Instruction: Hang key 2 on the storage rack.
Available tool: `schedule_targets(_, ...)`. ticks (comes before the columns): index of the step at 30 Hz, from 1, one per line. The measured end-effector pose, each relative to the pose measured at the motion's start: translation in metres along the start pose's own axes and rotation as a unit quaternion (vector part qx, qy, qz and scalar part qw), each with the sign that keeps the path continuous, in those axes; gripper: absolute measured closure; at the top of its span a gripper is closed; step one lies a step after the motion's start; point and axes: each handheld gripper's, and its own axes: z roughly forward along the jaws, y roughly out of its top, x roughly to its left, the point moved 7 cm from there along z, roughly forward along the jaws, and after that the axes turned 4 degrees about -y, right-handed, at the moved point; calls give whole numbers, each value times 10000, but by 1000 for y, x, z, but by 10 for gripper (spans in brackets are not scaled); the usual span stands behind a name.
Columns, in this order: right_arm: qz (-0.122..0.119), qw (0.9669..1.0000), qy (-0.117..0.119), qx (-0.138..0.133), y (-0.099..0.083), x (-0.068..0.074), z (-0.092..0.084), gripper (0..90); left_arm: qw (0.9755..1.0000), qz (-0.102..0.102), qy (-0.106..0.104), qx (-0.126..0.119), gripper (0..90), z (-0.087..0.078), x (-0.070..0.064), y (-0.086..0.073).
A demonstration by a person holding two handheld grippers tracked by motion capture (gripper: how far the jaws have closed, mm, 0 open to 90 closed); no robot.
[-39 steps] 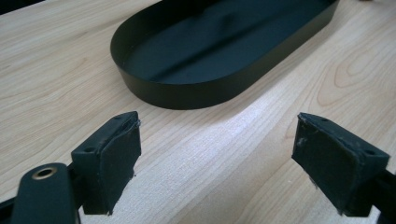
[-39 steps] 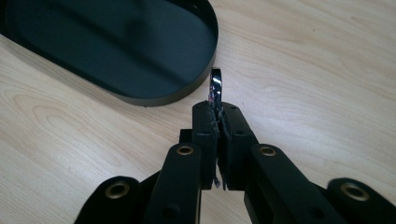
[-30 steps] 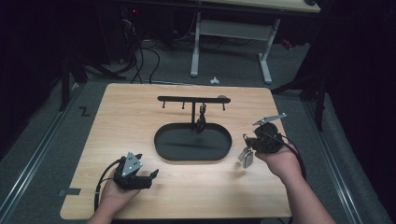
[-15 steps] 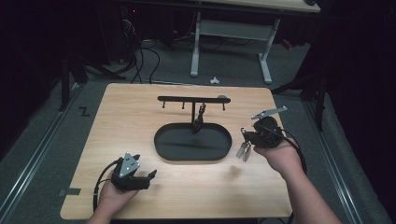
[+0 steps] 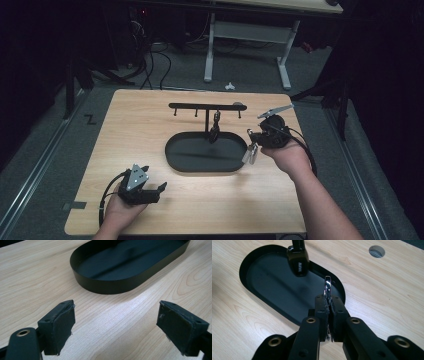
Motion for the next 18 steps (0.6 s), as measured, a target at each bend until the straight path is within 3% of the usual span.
schedule_targets(2,-3,10000,32,19,4,0,2,862,9999,-81,-63,-6,154,2,0,-1)
schedule_targets(7,21,10000,49,21,16,0,2,862,9999,106,-83,61,154,3,-6,0)
schedule_targets(18,-92,9999,86,13,37,6,7,862,9999,64,-82,26,154,1,-4,0)
